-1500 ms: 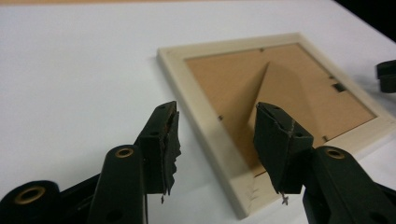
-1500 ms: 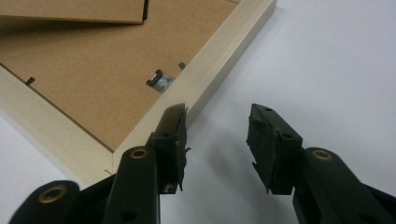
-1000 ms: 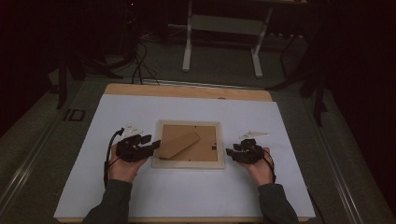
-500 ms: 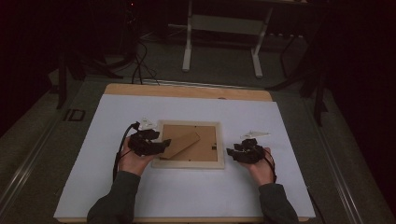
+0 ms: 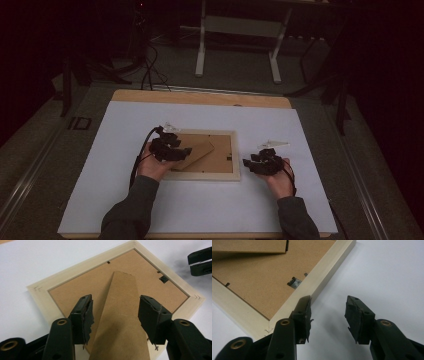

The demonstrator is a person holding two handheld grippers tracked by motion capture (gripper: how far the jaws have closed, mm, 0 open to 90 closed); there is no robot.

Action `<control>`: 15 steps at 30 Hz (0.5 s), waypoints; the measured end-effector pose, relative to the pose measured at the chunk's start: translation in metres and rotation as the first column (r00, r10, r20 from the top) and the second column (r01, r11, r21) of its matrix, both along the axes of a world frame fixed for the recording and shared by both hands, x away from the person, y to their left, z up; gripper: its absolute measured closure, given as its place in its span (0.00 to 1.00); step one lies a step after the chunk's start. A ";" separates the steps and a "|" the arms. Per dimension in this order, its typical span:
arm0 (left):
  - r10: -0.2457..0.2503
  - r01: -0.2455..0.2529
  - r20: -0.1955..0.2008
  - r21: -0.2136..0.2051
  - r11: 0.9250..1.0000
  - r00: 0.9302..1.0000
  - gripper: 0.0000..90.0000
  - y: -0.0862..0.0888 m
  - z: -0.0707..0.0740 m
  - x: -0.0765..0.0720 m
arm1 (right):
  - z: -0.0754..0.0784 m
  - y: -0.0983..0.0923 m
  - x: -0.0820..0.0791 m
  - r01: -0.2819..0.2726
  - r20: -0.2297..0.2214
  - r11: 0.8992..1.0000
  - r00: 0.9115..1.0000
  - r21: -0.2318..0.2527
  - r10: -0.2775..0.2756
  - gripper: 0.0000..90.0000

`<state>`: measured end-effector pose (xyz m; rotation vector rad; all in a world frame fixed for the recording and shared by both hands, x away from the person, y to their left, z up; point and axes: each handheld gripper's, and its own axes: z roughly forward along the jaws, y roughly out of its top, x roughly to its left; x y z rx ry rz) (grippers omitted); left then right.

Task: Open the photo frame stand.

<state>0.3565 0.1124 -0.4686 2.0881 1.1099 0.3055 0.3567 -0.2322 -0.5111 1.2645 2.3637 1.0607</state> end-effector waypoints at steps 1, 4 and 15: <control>-0.001 0.001 -0.009 0.006 1.000 1.000 0.49 -0.002 -0.001 0.002 | 0.000 0.000 0.000 0.000 0.000 1.000 1.000 0.000 0.000 0.61; -0.026 0.027 -0.063 0.019 0.999 0.998 0.44 -0.007 -0.007 0.008 | 0.000 0.000 0.000 -0.001 0.000 1.000 1.000 0.000 0.001 0.61; -0.061 0.069 -0.125 0.060 0.996 0.990 0.40 -0.019 -0.018 0.016 | -0.001 0.002 0.000 -0.005 -0.004 1.000 1.000 -0.005 0.005 0.61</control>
